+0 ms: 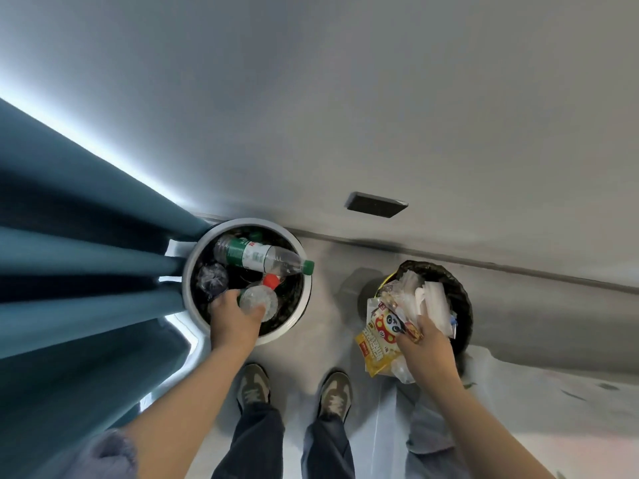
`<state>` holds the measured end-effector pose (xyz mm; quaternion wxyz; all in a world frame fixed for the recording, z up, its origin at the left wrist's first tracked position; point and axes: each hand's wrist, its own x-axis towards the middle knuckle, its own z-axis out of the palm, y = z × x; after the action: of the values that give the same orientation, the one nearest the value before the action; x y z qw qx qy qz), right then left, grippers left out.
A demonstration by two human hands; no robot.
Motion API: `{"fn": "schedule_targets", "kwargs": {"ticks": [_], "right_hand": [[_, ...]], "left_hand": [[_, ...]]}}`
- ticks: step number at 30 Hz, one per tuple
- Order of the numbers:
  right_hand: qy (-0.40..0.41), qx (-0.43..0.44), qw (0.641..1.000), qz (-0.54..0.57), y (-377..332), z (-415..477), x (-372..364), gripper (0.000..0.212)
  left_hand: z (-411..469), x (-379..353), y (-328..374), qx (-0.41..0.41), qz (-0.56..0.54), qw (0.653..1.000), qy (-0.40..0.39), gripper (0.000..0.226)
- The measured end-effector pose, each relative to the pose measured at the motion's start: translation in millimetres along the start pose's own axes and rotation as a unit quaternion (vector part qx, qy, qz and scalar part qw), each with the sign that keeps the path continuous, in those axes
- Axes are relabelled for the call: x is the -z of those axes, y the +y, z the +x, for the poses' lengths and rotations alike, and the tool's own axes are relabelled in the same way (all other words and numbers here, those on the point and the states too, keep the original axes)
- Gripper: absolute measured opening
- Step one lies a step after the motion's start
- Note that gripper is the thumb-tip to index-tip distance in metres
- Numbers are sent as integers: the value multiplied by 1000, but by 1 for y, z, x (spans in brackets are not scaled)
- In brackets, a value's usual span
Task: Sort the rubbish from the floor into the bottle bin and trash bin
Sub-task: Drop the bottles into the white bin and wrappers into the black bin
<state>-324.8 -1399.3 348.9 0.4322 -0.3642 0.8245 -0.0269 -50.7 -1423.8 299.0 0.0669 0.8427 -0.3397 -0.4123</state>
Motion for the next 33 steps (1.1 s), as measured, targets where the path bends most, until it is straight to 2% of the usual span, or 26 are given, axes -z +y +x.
{"fn": "schedule_targets", "kwargs": {"ticks": [4,7,10,14,18,20,23,25,28,30,33], "right_hand": [[21,-25,999,-15,17,6,12,14],[50,-61,997,-12,33,12,24,15],[88,-92,992,-9,50,22,39,15],[135,-108,985,-16,71,39,58,16],[157,-113,981,-16,87,58,71,21],[131,-112,985,1,93,69,71,21],[50,-109,990,68,101,85,60,25],[20,-123,986,111,104,90,51,42],[40,-151,980,124,108,91,39,66],[58,-166,978,110,107,88,35,67],[73,-127,984,101,99,77,35,61]], "left_hand": [[-9,-14,17,-113,162,979,40,34],[-23,-22,37,-204,194,959,31,39],[-36,-38,56,-254,203,945,-23,43],[-51,-62,76,-247,214,940,-100,43],[-61,-84,84,-246,227,934,-128,42],[-65,-95,86,-249,237,929,-135,41],[-68,-107,85,-253,247,925,-143,40],[-67,-113,83,-250,245,925,-146,39],[-66,-117,80,-243,244,928,-146,39],[-67,-117,78,-237,249,927,-148,38],[-70,-115,79,-227,252,929,-149,38]]}}
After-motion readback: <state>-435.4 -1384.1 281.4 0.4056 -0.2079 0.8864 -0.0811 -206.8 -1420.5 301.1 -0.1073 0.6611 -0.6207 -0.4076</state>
